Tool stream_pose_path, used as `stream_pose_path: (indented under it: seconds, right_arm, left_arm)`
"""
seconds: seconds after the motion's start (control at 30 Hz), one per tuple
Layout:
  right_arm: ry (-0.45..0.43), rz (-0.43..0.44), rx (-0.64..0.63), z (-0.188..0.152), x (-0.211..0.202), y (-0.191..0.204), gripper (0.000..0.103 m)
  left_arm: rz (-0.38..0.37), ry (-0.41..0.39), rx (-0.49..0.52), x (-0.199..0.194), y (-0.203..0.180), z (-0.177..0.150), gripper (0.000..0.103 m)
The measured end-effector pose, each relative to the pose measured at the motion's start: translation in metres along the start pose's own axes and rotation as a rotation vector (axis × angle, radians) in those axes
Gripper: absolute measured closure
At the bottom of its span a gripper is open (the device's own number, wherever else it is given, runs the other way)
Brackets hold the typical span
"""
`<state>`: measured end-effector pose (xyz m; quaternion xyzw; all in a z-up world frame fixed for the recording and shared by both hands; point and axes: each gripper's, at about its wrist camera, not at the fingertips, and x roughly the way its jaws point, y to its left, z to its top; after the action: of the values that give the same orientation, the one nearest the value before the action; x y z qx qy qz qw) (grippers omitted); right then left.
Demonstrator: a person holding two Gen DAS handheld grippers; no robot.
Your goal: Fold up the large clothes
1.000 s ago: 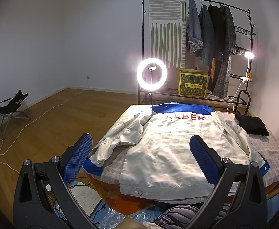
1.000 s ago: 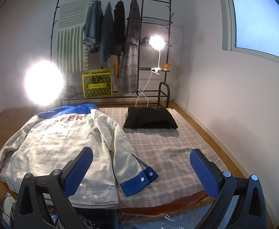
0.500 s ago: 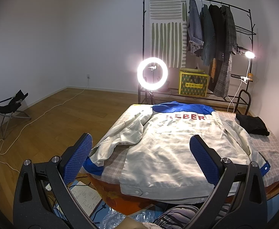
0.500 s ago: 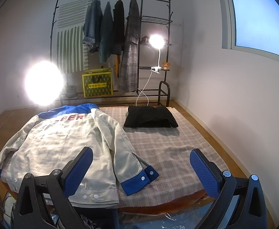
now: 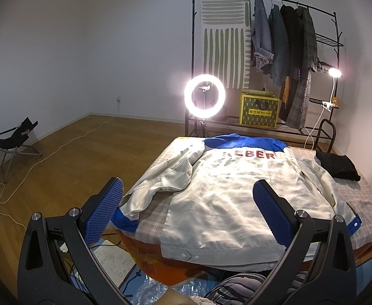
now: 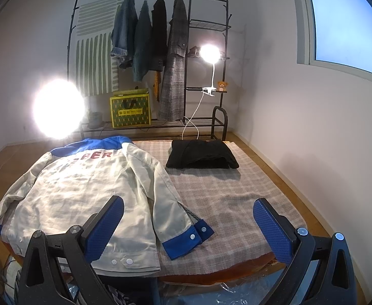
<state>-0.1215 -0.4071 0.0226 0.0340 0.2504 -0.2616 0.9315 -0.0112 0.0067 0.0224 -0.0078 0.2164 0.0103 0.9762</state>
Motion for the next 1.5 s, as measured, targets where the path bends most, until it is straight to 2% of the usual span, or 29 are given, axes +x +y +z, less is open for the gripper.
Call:
stream_pose_path:
  seconds: [0.3,0.63,0.8,1.0,1.1,1.23,1.33,1.4,1.47,1.5]
  right_arm:
    - [0.001,-0.013,-0.019,-0.008,0.008,0.007,0.000]
    - [-0.031,-0.043,-0.076,-0.006,0.017,0.028,0.000]
    - [-0.074,0.005,-0.089,-0.002,0.029,0.038,0.000]
    - [-0.066,0.051,-0.091,0.009,0.060,0.059,0.001]
    - [-0.051,0.071,-0.090,0.016,0.076,0.072,0.008]
    - [-0.029,0.121,-0.115,0.025,0.097,0.093,0.017]
    - [-0.012,0.153,-0.154,0.031,0.111,0.112,0.023]
    - [-0.002,0.169,-0.178,0.034,0.119,0.124,0.029]
    - [0.019,0.181,-0.194,0.037,0.127,0.136,0.041]
    - [0.033,0.197,-0.193,0.038,0.130,0.142,0.043]
  left_arm:
    - [0.006,-0.001,0.003,-0.002,0.006,0.002,0.000]
    - [0.031,0.018,-0.001,0.030,0.025,-0.015,0.000]
    - [0.043,0.038,-0.043,0.055,0.053,-0.025,0.000]
    - [0.041,0.114,-0.130,0.100,0.106,-0.045,0.012]
    - [0.040,0.178,-0.188,0.129,0.140,-0.060,0.017]
    - [0.046,0.257,-0.239,0.162,0.178,-0.081,0.027]
    - [0.024,0.321,-0.388,0.189,0.219,-0.101,0.028]
    - [0.009,0.347,-0.469,0.203,0.240,-0.112,0.028]
    - [-0.008,0.378,-0.541,0.222,0.258,-0.122,0.028]
    - [-0.025,0.395,-0.575,0.231,0.266,-0.127,0.028]
